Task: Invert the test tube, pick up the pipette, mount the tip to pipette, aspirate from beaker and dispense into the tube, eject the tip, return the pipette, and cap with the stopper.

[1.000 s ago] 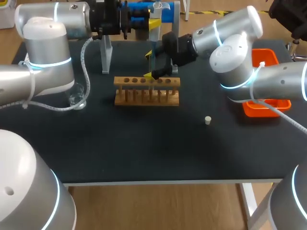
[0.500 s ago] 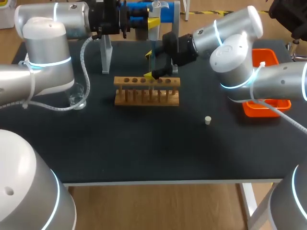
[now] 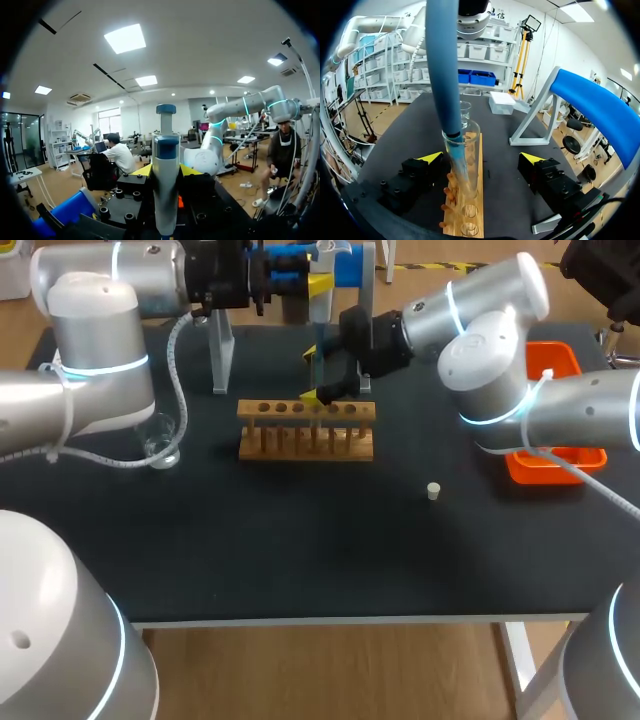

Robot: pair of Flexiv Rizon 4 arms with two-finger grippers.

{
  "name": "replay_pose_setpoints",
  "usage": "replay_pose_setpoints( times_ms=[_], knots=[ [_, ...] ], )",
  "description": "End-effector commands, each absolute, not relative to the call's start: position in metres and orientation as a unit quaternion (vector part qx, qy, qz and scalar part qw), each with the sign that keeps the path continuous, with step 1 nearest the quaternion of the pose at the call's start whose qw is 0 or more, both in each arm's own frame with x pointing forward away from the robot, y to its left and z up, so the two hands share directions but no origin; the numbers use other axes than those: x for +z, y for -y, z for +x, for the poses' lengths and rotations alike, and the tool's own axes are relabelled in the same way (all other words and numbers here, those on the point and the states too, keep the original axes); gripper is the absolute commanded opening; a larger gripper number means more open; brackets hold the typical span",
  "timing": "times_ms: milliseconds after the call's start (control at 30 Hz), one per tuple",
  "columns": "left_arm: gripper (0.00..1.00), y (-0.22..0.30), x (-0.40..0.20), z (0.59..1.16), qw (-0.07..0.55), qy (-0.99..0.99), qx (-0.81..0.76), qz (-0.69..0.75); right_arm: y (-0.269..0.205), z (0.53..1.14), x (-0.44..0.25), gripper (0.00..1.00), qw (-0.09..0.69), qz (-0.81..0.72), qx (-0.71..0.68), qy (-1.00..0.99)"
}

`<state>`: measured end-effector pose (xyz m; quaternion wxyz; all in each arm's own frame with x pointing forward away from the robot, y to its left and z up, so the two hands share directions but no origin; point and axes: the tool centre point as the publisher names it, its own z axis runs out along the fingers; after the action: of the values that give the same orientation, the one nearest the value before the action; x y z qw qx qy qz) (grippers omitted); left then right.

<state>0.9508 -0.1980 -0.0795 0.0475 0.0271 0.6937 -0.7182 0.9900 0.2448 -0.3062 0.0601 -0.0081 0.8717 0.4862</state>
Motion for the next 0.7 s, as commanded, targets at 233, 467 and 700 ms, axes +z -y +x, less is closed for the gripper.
replay_pose_setpoints(
  times_ms=[233,467,700],
  knots=[
    [0.00,0.199,-0.079,0.952,0.047,-0.694,-0.718,0.028,-0.243,0.991,-0.306,1.00,0.059,-0.010,0.488,-0.871],
    [0.00,0.199,-0.079,0.952,0.047,-0.694,-0.718,0.028,-0.236,0.989,-0.305,1.00,0.060,-0.010,0.487,-0.871],
    [0.00,0.199,-0.079,0.952,0.047,-0.694,-0.718,0.028,-0.219,0.987,-0.295,1.00,0.063,-0.008,0.492,-0.868]
  ],
)
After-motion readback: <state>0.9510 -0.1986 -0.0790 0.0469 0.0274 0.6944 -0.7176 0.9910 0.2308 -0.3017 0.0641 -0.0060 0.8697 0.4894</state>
